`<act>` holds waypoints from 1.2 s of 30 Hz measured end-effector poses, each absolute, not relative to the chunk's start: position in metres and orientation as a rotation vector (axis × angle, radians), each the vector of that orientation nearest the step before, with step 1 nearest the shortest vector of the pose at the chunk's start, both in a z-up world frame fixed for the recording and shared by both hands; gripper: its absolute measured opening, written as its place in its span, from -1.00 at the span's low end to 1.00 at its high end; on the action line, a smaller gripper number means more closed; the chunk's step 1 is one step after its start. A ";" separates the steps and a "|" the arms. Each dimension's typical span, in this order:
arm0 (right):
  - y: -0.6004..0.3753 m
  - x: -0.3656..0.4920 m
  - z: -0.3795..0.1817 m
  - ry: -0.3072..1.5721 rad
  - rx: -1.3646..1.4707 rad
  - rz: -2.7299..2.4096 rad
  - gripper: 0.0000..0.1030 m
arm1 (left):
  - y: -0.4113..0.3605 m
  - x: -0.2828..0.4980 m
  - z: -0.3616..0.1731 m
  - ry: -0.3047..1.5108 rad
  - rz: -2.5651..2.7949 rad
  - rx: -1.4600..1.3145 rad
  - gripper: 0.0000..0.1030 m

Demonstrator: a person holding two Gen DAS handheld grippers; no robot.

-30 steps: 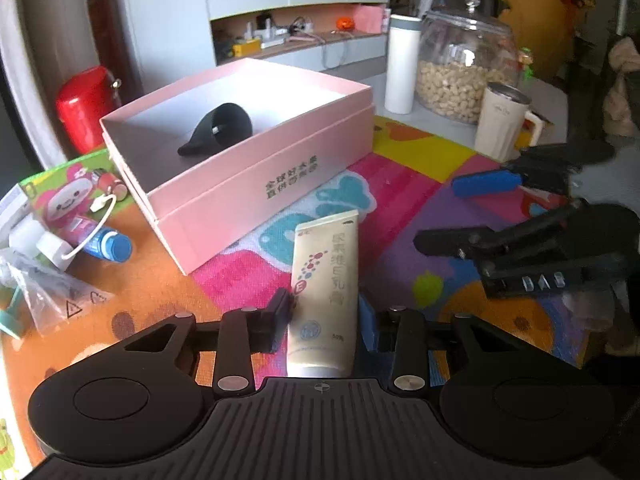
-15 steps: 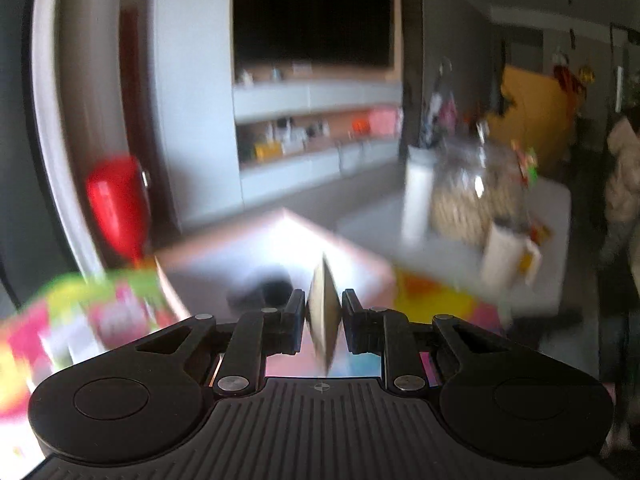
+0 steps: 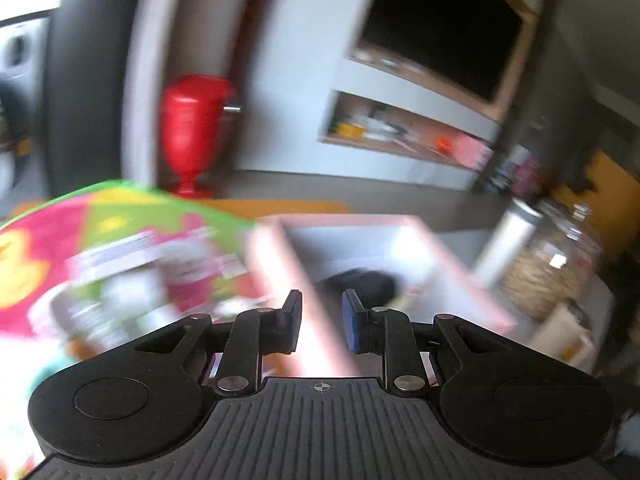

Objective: Organize rigid objects
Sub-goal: 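Lower the cream tube into the pink box and open the left tool, then grasp the red lipstick with the right tool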

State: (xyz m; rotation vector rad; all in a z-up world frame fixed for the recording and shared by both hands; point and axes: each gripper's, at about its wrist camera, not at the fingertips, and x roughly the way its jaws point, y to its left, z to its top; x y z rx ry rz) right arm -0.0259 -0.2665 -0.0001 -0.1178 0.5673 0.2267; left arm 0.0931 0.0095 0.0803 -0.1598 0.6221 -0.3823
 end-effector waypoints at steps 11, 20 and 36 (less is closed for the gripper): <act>-0.156 0.088 0.077 0.703 -0.090 0.468 0.26 | 0.097 0.054 0.017 0.599 -0.131 -0.163 -0.53; -0.027 0.231 0.042 0.900 -0.454 0.227 -0.45 | 0.135 0.055 0.002 0.576 -0.173 -0.401 -0.53; -0.003 0.221 0.009 1.024 -0.541 0.182 -0.61 | 0.172 0.046 0.002 0.558 -0.096 -0.568 -0.53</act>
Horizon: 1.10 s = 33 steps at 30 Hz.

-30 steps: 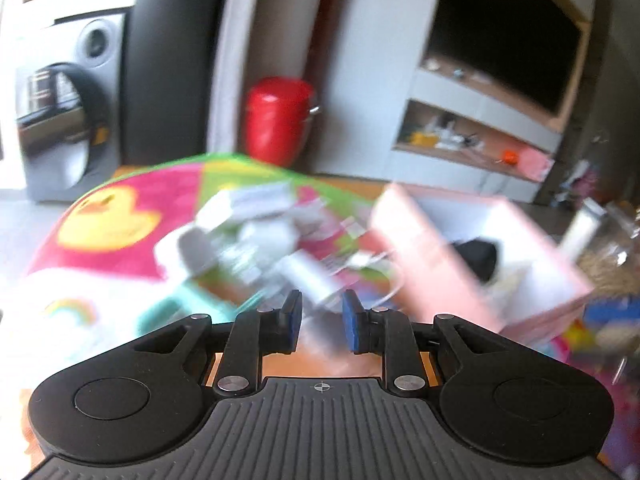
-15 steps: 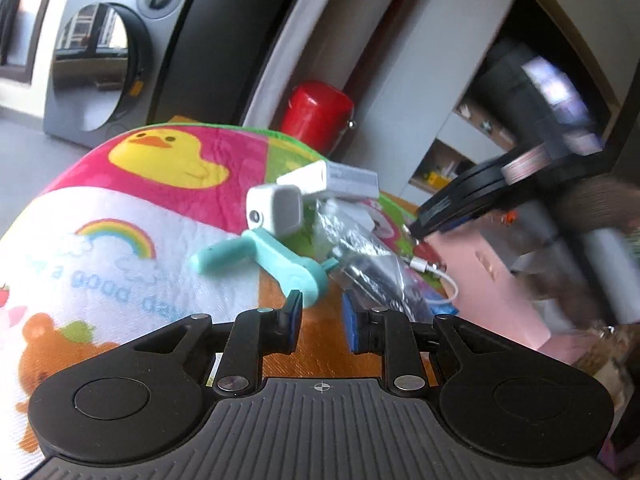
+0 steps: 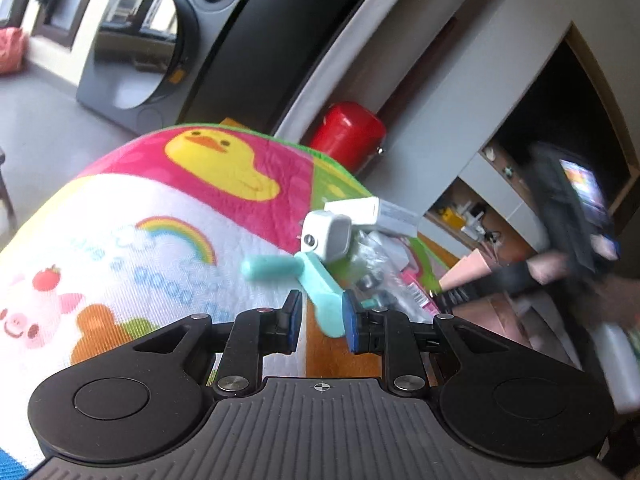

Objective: Organize rigid objects
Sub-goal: 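Grasp the red lipstick with the right tool, then grasp the blue toothpaste tube with the left tool while the right tool holds the lipstick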

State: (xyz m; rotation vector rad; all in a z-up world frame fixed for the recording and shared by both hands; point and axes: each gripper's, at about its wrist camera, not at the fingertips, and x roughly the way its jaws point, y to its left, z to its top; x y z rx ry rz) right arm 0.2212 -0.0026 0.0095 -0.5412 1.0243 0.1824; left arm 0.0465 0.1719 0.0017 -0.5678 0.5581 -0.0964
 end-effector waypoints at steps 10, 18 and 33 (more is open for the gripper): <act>-0.025 0.088 0.018 1.017 -0.437 0.498 -0.61 | 0.156 0.044 0.005 0.561 -0.173 -0.507 -0.48; -0.094 0.038 0.009 0.924 -0.373 0.458 -0.45 | 0.134 0.009 0.035 0.429 -0.282 -0.418 -0.49; -0.192 0.016 -0.017 0.781 -0.092 0.343 0.31 | 0.047 0.077 0.011 0.762 -0.195 -0.057 -0.33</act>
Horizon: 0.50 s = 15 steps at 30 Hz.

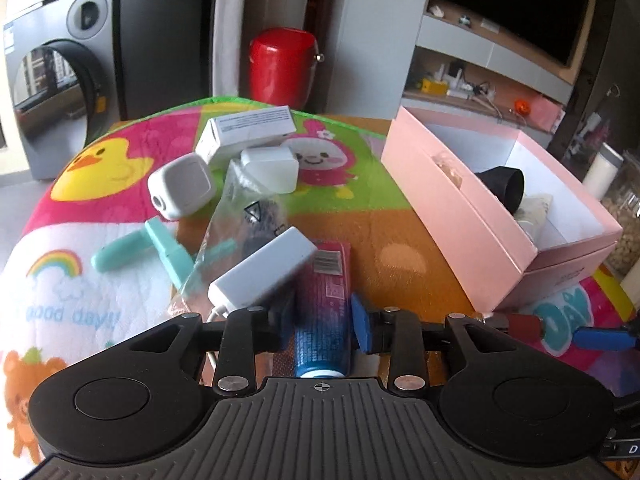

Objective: Organize rigid objects
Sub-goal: 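Grasp the blue toothpaste tube with the left tool while the right tool holds the lipstick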

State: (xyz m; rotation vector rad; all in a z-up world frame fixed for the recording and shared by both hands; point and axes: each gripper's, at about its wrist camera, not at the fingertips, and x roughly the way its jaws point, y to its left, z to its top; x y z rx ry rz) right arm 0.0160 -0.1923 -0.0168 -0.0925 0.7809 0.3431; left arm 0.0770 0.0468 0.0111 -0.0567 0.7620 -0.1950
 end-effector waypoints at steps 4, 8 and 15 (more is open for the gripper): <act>-0.186 0.022 -0.020 0.759 -0.053 0.384 0.33 | 0.045 0.063 0.011 0.770 -0.240 -0.060 -0.34; -0.175 0.034 -0.021 0.734 -0.047 0.387 0.33 | 0.044 0.030 0.011 0.779 -0.262 -0.061 -0.34; -0.185 0.037 -0.024 0.705 -0.040 0.231 0.31 | 0.038 -0.013 0.003 0.723 -0.267 -0.062 -0.34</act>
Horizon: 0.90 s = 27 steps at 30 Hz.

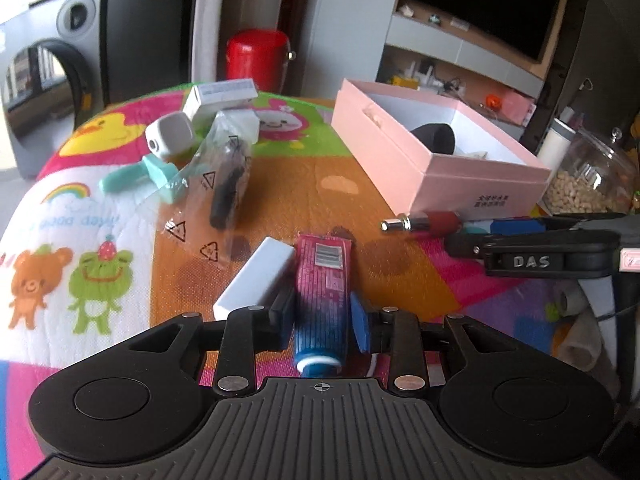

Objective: Organize rigid objects
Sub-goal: 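Grasp the blue toothpaste tube with the left tool while the right tool holds the lipstick, then carry the toothpaste and lipstick over the pink box and release both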

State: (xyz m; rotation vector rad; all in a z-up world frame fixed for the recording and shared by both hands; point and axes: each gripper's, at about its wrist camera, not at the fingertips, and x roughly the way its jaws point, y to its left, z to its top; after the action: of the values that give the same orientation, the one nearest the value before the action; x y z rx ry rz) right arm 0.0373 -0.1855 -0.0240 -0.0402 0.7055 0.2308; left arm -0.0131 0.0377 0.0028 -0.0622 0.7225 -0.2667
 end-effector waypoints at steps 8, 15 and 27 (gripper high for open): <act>-0.174 0.036 -0.021 0.734 0.112 0.279 0.66 | 0.040 -0.019 0.000 0.687 -0.266 -0.074 -0.34; -0.130 0.067 -0.020 0.776 0.054 0.164 0.70 | 0.044 -0.021 0.000 0.683 -0.267 -0.107 -0.34; -0.190 0.011 -0.010 0.703 -0.038 0.284 -0.55 | 0.032 -0.022 0.010 0.705 -0.366 -0.105 -0.36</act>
State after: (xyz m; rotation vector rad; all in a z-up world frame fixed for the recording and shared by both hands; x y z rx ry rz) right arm 0.0107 -0.1895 -0.0102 -0.0375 0.7033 0.2843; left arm -0.0221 0.0321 0.0099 -0.1046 0.7048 -0.3657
